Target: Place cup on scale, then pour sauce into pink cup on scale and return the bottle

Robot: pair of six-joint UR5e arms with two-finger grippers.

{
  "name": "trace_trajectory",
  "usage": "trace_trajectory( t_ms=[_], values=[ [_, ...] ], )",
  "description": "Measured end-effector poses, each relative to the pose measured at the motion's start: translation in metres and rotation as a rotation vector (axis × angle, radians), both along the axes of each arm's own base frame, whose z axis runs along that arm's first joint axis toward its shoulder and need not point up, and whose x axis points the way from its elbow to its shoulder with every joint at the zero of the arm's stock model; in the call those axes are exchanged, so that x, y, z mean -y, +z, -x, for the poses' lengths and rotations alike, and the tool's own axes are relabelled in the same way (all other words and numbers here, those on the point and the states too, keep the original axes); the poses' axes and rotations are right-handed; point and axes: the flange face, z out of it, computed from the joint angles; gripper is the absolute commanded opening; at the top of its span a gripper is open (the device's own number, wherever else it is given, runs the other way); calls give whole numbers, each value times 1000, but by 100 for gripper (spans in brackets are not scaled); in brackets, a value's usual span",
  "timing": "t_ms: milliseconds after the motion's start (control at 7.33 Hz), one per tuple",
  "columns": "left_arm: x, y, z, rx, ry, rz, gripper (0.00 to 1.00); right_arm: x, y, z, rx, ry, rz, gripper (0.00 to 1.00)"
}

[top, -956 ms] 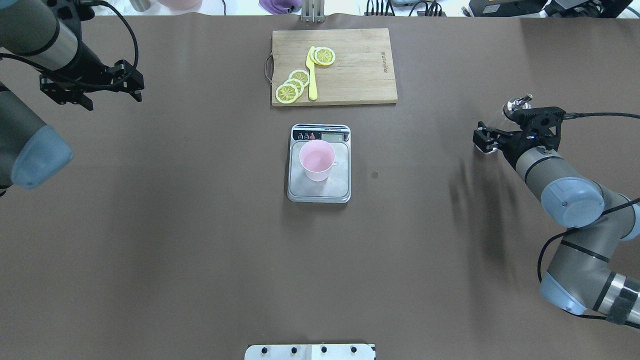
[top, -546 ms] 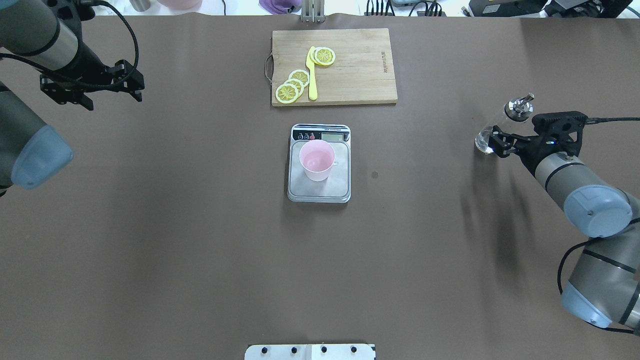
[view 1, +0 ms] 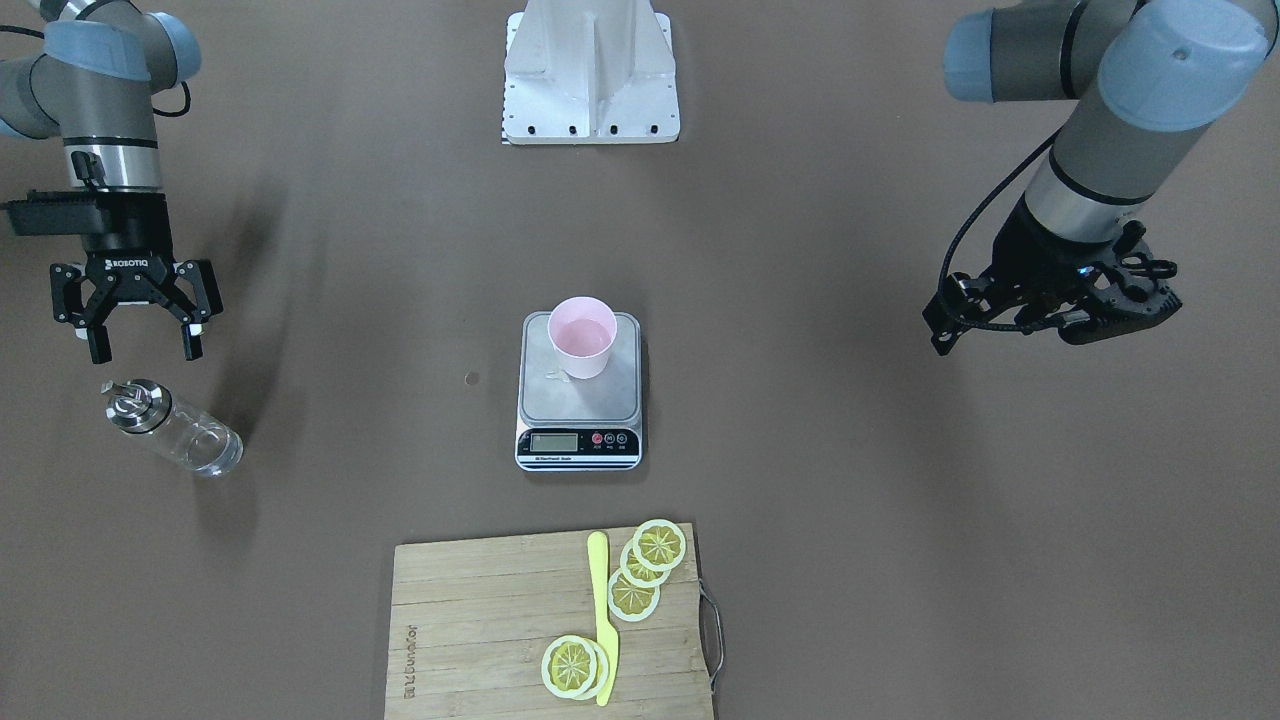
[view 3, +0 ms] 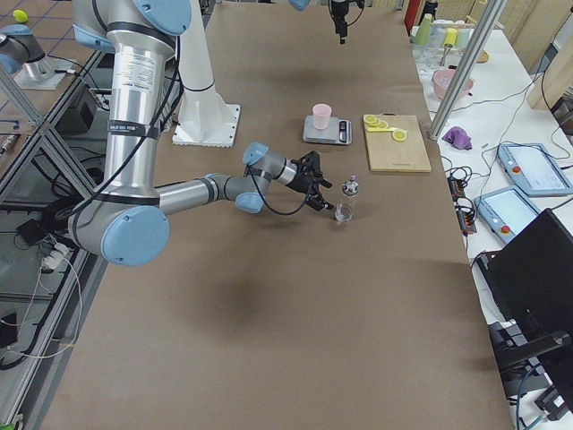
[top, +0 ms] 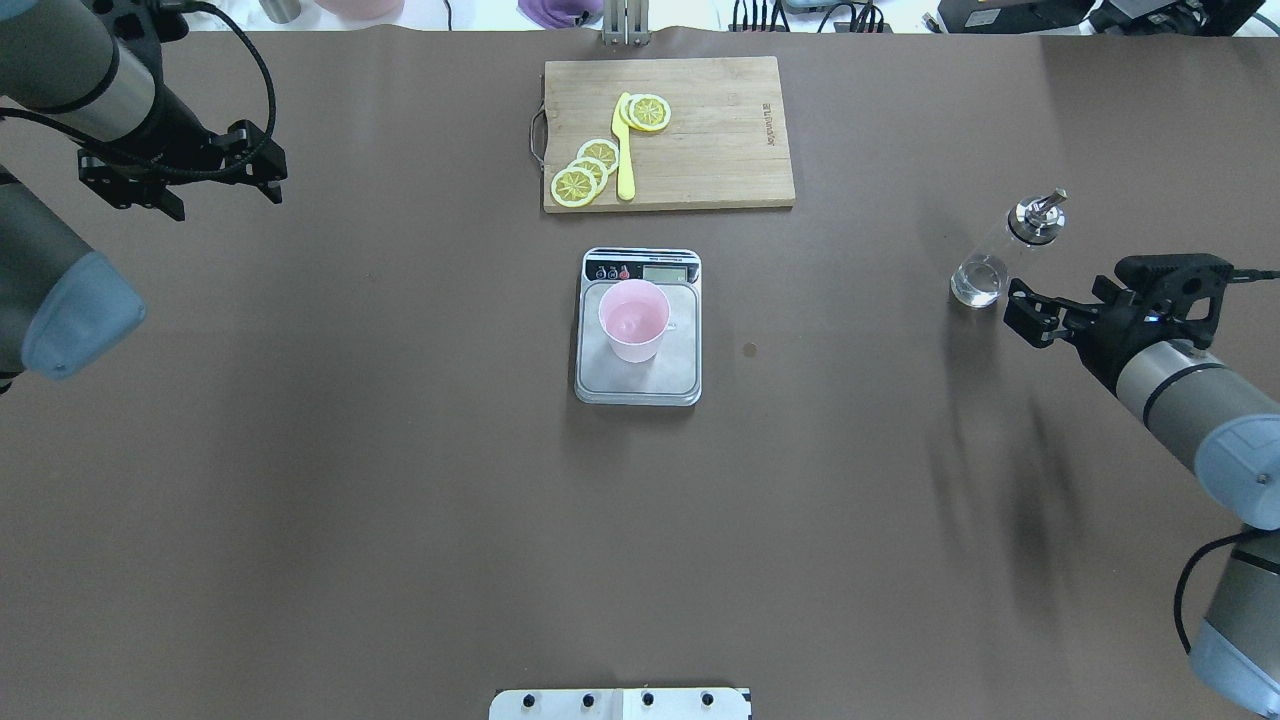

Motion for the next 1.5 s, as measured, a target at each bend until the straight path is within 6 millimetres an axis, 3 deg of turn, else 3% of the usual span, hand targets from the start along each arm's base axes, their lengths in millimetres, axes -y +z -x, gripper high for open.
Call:
trace_trajectory(
  t_ms=[410,683,956,1092,1502],
  values=[
    [-1,4,-1,10,-9,5,98,-36,-23,-43,35,-52,18,100],
    [-1,4,-1,7,-22,15,98,-27,-37,-83,67,-112,71,100],
    [-1,1,-1,4,-25,15,98,13,-41,-158,25,-208,112,100],
    [-1,-1,-2,3,-24,13,98,34,-40,-186,-29,-244,113,100],
    [3,-5,7,1,-5,-25,98,116,-48,-245,-157,-348,193,100]
  ],
)
